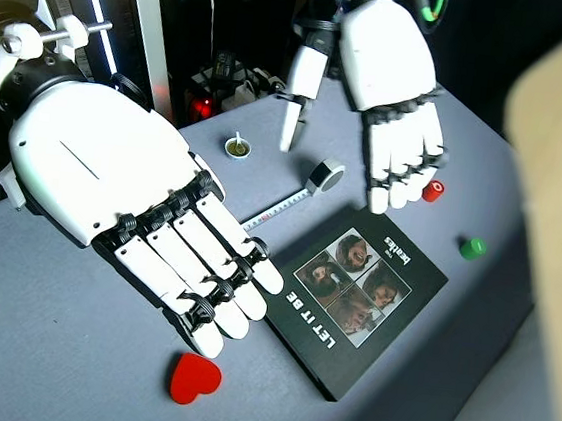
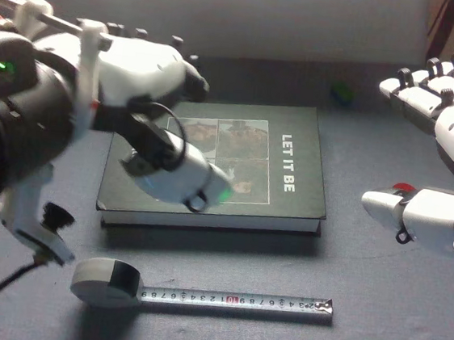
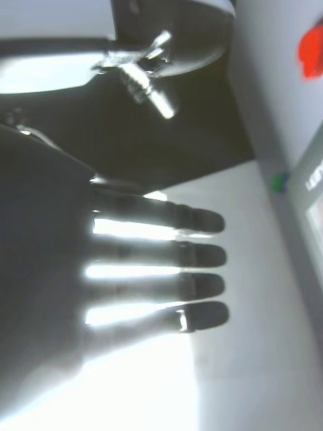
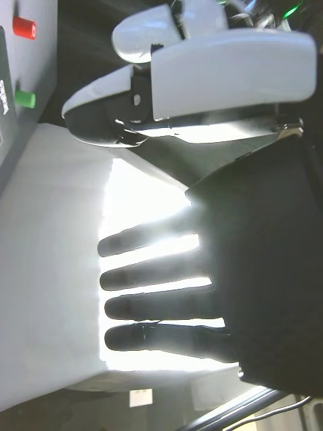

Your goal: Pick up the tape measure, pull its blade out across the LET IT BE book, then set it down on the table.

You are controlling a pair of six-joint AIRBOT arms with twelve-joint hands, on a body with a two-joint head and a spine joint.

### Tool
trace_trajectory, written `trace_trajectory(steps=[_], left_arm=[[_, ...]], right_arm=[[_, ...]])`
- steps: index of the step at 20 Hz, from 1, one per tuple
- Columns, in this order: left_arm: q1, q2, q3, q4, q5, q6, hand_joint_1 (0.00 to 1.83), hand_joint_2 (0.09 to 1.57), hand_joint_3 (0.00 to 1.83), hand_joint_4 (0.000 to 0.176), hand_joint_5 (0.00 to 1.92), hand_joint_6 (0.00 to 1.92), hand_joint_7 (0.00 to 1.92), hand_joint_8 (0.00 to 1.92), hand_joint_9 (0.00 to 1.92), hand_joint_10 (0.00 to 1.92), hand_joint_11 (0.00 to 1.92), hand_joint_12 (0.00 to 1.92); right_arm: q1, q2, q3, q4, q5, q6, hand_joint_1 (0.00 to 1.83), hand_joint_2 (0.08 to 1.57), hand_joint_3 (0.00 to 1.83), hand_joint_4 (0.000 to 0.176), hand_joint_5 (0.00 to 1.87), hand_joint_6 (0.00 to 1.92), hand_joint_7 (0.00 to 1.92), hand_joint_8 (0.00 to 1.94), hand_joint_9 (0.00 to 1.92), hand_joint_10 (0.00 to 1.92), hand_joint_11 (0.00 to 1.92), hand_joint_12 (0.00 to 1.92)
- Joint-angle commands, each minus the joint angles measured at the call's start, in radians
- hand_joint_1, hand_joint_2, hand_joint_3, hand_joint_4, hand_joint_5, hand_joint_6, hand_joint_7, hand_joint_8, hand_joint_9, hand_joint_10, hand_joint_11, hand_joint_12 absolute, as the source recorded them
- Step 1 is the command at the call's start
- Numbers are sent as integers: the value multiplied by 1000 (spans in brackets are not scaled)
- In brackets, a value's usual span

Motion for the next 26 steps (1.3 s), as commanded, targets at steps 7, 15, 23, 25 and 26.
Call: trace_trajectory(steps=[7, 15, 23, 25, 26], left_arm=[[36, 99, 40, 131, 151, 17, 936, 1076, 2, 0, 509, 5, 523, 4, 514, 7, 208, 839], [195, 212, 28, 499, 265, -561, 958, 1097, 0, 0, 725, 18, 676, 5, 636, 5, 356, 809], [429, 279, 33, 1288, 416, -1402, 955, 1116, 6, 0, 727, 7, 705, 7, 646, 5, 377, 799], [429, 291, 32, 1318, 496, -1388, 949, 1122, 2, 0, 729, 2, 711, 2, 671, 4, 413, 779], [426, 291, 33, 1345, 504, -1392, 944, 1125, 2, 0, 725, 0, 705, 0, 665, 0, 418, 774]], right_arm=[[6, 5, -3, -78, 24, 15, 292, 1121, 0, 25, 162, 2, 212, 5, 202, 6, 0, 758], [4, 5, -3, -78, 12, 16, 276, 1152, 1, 26, 151, 1, 196, 6, 179, 9, 0, 616], [-1, 6, -6, -78, 2, 16, 272, 1176, 2, 24, 186, 3, 241, 1, 237, 4, 0, 810], [-2, 6, -6, -78, 2, 16, 272, 1174, 0, 24, 182, 1, 221, 0, 223, 1, 0, 792], [-2, 6, -7, -78, 1, 16, 274, 1172, 0, 25, 175, 1, 204, 2, 202, 4, 0, 733]])
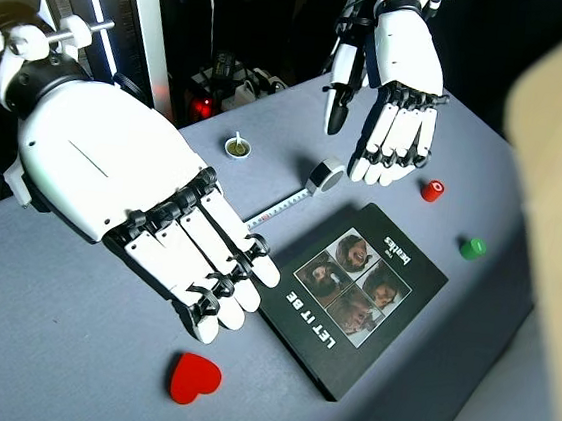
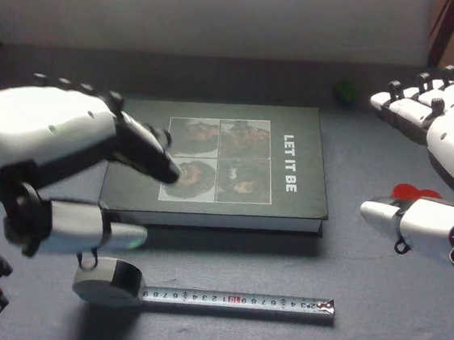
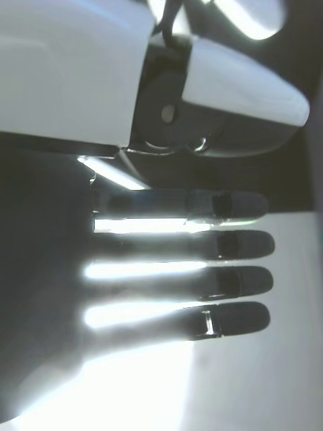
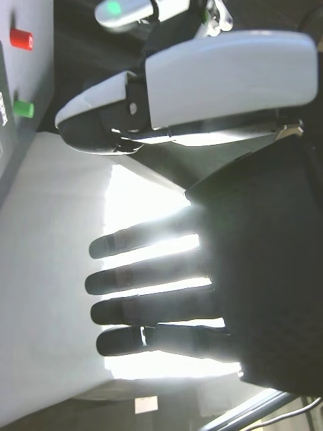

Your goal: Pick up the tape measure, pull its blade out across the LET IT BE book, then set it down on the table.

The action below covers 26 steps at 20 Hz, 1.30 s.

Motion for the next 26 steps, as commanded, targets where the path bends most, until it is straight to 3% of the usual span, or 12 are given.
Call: trace_trajectory(steps=[1, 4, 5, 6, 9, 12, 16, 20, 24, 26], left_arm=[[-16, -1, -1, 27, -63, -9, 939, 1125, 1, 0, 723, 0, 704, 0, 664, 0, 421, 773], [20, 2, 22, 227, -152, -194, 933, 1125, 1, 0, 713, 3, 695, 1, 662, 1, 412, 768], [58, 3, 32, 287, -218, -280, 935, 1129, 2, 0, 712, 2, 699, 3, 666, 3, 410, 767], [80, 2, 37, 295, -246, -318, 935, 1129, 2, 0, 712, 2, 699, 3, 666, 3, 410, 767], [192, -1, 39, 207, -392, -429, 938, 1131, 3, 0, 715, 3, 712, 7, 681, 8, 419, 770], [259, -7, 30, 43, -523, -454, 936, 1136, 4, 0, 707, 0, 723, 8, 704, 14, 437, 776], [267, -53, 20, -82, -529, -437, 935, 1139, 3, 0, 714, 3, 735, 9, 716, 14, 432, 771], [321, -109, 7, -120, -623, -459, 942, 1143, 3, 0, 731, 8, 752, 11, 733, 16, 444, 771], [363, -138, 11, -107, -660, -487, 945, 1155, 5, 0, 722, 0, 748, 0, 737, 2, 437, 753], [404, -154, 24, -85, -733, -517, 944, 1156, 4, 0, 722, 0, 750, 1, 742, 4, 440, 755]], right_arm=[[9, 5, -6, -75, 33, 4, 275, 1172, 0, 26, 160, 1, 176, 3, 188, 1, 0, 672], [7, 6, -7, -75, 31, 4, 282, 1181, 4, 26, 152, 0, 170, 2, 183, 0, 0, 640], [7, 6, -7, -75, 31, 4, 281, 1189, 2, 26, 161, 1, 203, 4, 228, 6, 0, 751], [7, 6, -7, -75, 29, 4, 281, 1189, 2, 26, 161, 1, 203, 4, 228, 6, 0, 751], [7, 6, -7, -75, 28, 4, 280, 1193, 1, 25, 166, 1, 194, 0, 227, 0, 0, 796], [7, 6, -7, -75, 25, 4, 282, 1195, 1, 25, 164, 0, 187, 0, 210, 1, 0, 773], [6, 6, -7, -75, 23, 3, 282, 1193, 0, 22, 168, 1, 199, 4, 203, 1, 0, 726], [5, 6, -7, -75, 23, 1, 297, 1180, 0, 21, 189, 5, 212, 5, 226, 7, 0, 756], [4, 6, -7, -74, 23, 7, 296, 1179, 0, 21, 195, 3, 228, 5, 232, 2, 0, 778], [4, 6, -7, -73, 21, 10, 295, 1182, 1, 21, 195, 1, 228, 2, 225, 1, 0, 750]])
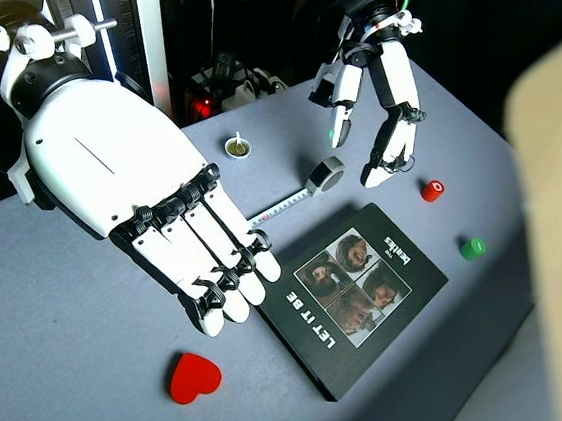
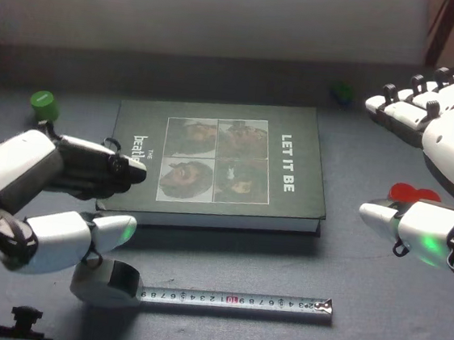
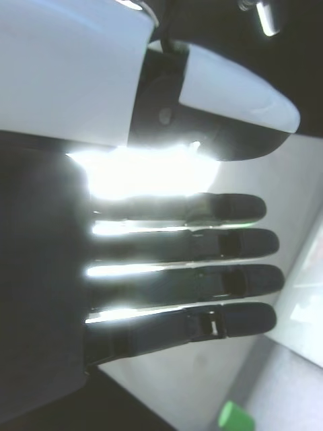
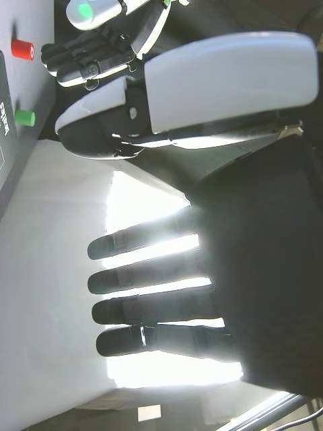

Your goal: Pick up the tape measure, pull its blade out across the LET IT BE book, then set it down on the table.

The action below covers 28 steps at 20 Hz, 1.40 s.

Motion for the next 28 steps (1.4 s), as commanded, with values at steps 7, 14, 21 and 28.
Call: trace_trajectory(steps=[7, 14, 21, 28], left_arm=[[141, -34, 50, 170, -248, -101, 966, 1139, 0, 0, 726, 2, 744, 0, 730, 2, 449, 759], [218, -60, 82, 263, -286, -126, 969, 1136, 0, 0, 729, 2, 749, 2, 726, 0, 427, 749], [228, -91, 113, 292, -290, -105, 978, 1125, 0, 0, 742, 5, 755, 2, 722, 0, 439, 755], [245, -117, 135, 298, -292, -77, 978, 1128, 0, 0, 735, 1, 748, 0, 716, 0, 432, 752]], right_arm=[[5, 5, -5, -72, 29, 11, 298, 1187, 1, 21, 185, 1, 234, 2, 229, 1, 0, 753], [5, 5, -5, -69, 20, 16, 296, 1194, 1, 22, 171, 2, 199, 1, 195, 0, 0, 741], [-4, 0, -5, -69, 25, 20, 277, 1201, 1, 22, 170, 0, 210, 3, 205, 4, 0, 716], [-5, -1, -5, -68, 26, 21, 279, 1196, 0, 22, 162, 0, 193, 0, 189, 0, 0, 688]])
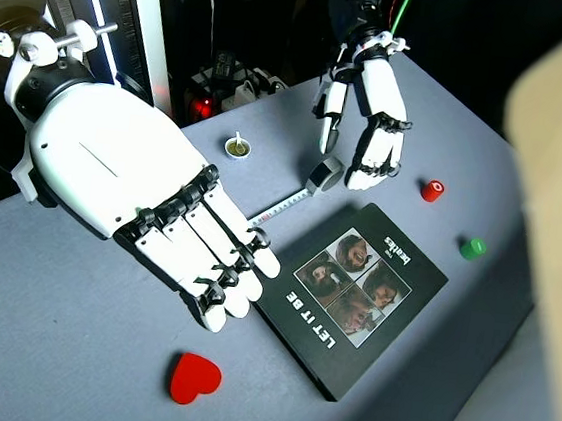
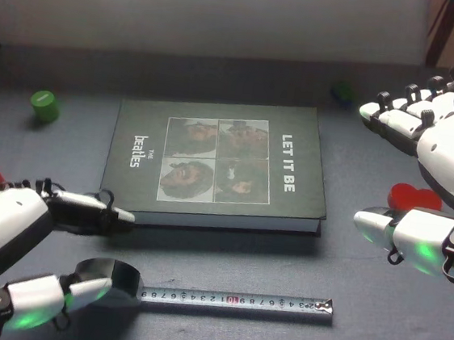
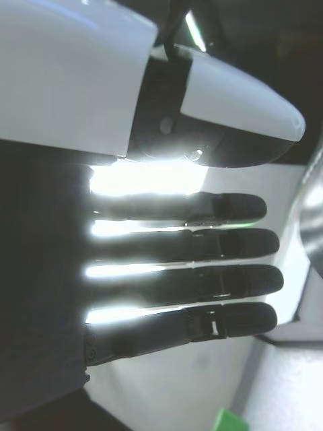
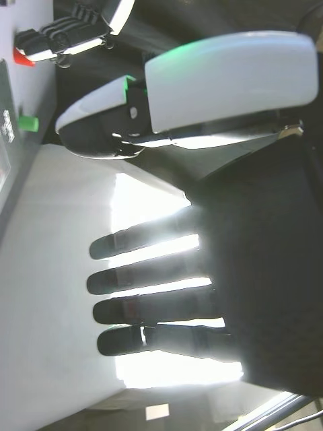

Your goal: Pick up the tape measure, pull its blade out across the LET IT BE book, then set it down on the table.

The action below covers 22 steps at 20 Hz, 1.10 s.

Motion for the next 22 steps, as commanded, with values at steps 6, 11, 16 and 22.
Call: trace_trajectory(steps=[6, 11, 16, 22], left_arm=[[5, -33, 20, 18, -128, 27, 978, 1129, 0, 0, 735, 0, 743, 0, 722, 2, 446, 758], [24, -50, 38, 5, -128, 40, 966, 1137, 3, 0, 717, 0, 739, 0, 729, 4, 453, 762], [35, -68, 43, -3, -128, 56, 983, 1126, 0, 0, 704, 1, 735, 0, 730, 2, 441, 761], [35, -97, 57, -5, -128, 64, 987, 1124, 0, 0, 702, 0, 736, 0, 710, 2, 455, 767]], right_arm=[[7, 4, -4, -73, 34, 5, 275, 1196, 0, 21, 191, 7, 218, 4, 213, 5, 0, 749], [6, 3, -4, -73, 32, 5, 283, 1193, 0, 21, 188, 1, 224, 1, 209, 4, 0, 738], [1, 1, -4, -73, 33, 2, 284, 1192, 0, 22, 172, 1, 214, 1, 223, 4, 0, 779], [1, 0, -4, -73, 31, 2, 281, 1193, 0, 21, 189, 3, 222, 6, 221, 9, 0, 737]])
